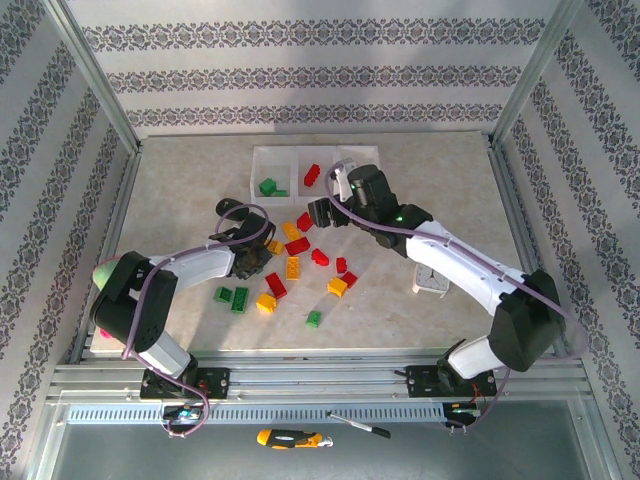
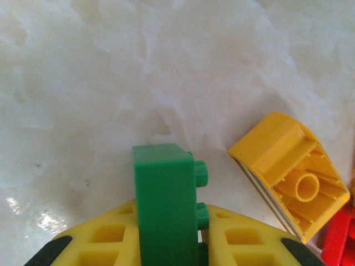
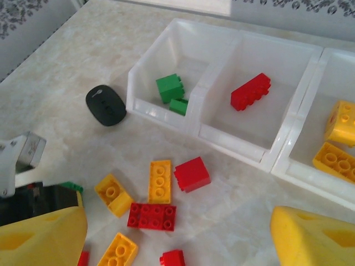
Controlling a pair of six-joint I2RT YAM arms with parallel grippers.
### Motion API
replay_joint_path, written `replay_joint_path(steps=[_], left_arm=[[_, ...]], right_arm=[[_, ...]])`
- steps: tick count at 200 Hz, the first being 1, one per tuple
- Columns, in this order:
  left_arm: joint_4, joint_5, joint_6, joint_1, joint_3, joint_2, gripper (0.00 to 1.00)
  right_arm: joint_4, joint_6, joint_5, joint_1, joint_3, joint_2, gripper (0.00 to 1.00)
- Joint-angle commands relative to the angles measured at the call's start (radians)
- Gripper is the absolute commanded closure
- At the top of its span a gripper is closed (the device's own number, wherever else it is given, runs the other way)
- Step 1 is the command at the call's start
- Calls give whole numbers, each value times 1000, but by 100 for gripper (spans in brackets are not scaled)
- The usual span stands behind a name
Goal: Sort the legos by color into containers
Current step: Pick up the lego from the center of the table, then place the lego in the container.
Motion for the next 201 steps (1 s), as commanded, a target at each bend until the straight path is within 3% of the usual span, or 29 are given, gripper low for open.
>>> replay_joint_path(steps=[1, 39, 75, 148, 201], left_arm=[[-54, -36, 65, 12, 24, -68, 79], [-16, -14, 299, 15, 160, -60, 80], [-53, -9, 446, 40, 385, 83, 80], [-168, 13, 615, 119, 918, 469, 79], [-302, 39, 652, 154, 1261, 717, 79]], right_arm=[[-28, -43, -102, -10, -40, -68, 14], [-7, -43, -191, -9, -97, -132, 10], [40, -35, -180, -16, -123, -155, 2], [48, -20, -173, -29, -140, -166, 2], [48, -18, -154, -36, -144, -174, 2]])
